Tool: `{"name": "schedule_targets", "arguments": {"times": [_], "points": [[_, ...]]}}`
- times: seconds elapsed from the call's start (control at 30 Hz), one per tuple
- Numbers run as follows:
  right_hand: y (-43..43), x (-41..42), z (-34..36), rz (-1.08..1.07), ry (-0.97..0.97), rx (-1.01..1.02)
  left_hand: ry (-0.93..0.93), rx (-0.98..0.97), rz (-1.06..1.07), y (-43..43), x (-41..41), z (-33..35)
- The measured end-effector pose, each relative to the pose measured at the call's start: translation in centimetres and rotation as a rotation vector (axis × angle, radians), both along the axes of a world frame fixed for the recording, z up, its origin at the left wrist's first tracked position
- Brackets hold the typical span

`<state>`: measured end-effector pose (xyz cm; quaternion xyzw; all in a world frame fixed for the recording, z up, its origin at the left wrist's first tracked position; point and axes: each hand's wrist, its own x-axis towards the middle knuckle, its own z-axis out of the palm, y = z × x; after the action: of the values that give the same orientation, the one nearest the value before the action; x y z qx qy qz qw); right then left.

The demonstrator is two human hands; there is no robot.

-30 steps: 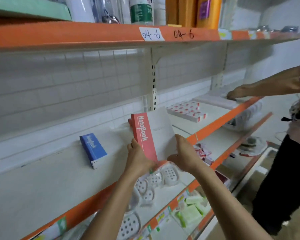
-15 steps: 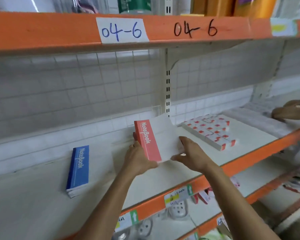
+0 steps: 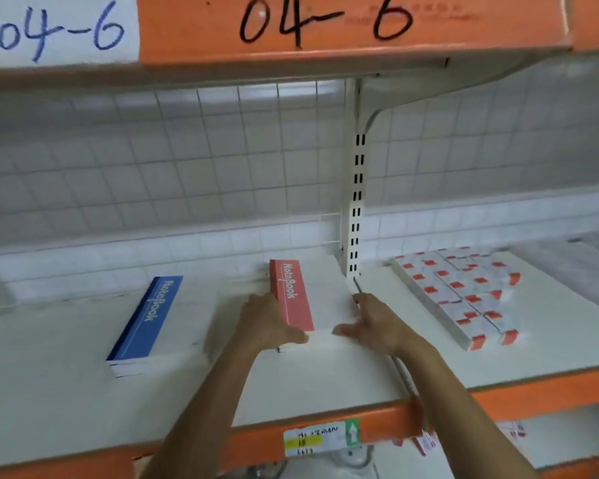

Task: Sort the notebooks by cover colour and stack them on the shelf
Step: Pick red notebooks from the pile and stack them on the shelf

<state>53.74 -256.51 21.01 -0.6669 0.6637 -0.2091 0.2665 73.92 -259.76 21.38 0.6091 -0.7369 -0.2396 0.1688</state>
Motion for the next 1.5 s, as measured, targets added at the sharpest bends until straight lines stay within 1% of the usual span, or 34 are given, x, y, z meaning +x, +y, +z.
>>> {"name": "schedule_targets", "arguments": {"times": [0.13,0.2,0.27,0.37,0.43,0.57,0.67,0.73,0.8,0.87,0.9,0.97,1.13,1.23,1.3,1.37,1.4,1.43,1.5], "points": [[-0.7,0.0,-1.5,-0.02,-0.083,0.008,0.055,0.043,0.015,0.0,-0.1,-0.7],[-0.5,0.2,-1.4,0.016,-0.108,-0.01,0.073,0.049,0.019,0.0,0.0,-0.8],[-0.3,0.4,-1.5,0.06,-0.09,-0.021,0.085,0.051,0.031,0.1,0.0,-1.1],[-0.2,1.2,-1.4,0.081,-0.053,-0.037,0.062,0.063,0.089,0.4,-0.3,-1.2],[-0.2,1.5,-1.4,0.056,-0.05,-0.042,0.04,0.072,0.079,0.5,-0.5,-1.2],[-0.1,1.5,-1.0,0.005,-0.13,-0.064,0.019,0.063,0.042,0.7,-0.8,-1.0],[-0.1,1.5,-0.6,0.006,-0.219,-0.05,0.087,0.096,0.015,0.8,-0.7,-1.0],[-0.4,1.2,-0.4,-0.018,-0.315,-0.028,0.228,0.162,0.017,0.7,-0.6,-0.6],[-0.9,0.8,-0.2,-0.076,-0.343,-0.028,0.331,0.191,0.115,0.3,-0.7,-0.1],[-1.5,0.8,0.2,-0.13,-0.318,-0.004,0.293,0.16,0.234,-0.4,-1.1,0.3],[-1.8,1.0,0.3,-0.138,-0.298,0.011,0.279,0.148,0.26,-0.7,-1.4,0.4],[-2.1,1.6,0.5,-0.124,-0.231,0.017,0.269,0.157,0.273,-1.1,-2.3,0.8],[-2.9,2.3,-0.5,-0.113,-0.032,-0.023,0.105,0.104,0.308,-1.5,-3.3,0.9],[-3.4,2.3,-1.1,-0.104,0.021,-0.003,0.031,0.087,0.309,-1.4,-3.4,0.9],[-3.1,2.2,-1.0,-0.097,0.092,-0.053,-0.065,0.03,0.297,-0.9,-3.7,0.7],[-2.3,2.1,-0.9,-0.032,0.22,-0.203,-0.176,-0.083,0.185,0.4,-3.7,0.3],[-1.9,2.0,-0.8,0.044,0.278,-0.255,-0.216,-0.133,0.069,1.1,-3.4,0.2],[-1.5,1.8,-0.7,0.147,0.326,-0.27,-0.25,-0.148,-0.065,1.6,-3.1,0.3],[-0.7,1.6,-0.4,0.343,0.398,-0.202,-0.371,-0.091,-0.261,2.3,-2.4,0.5]]}}
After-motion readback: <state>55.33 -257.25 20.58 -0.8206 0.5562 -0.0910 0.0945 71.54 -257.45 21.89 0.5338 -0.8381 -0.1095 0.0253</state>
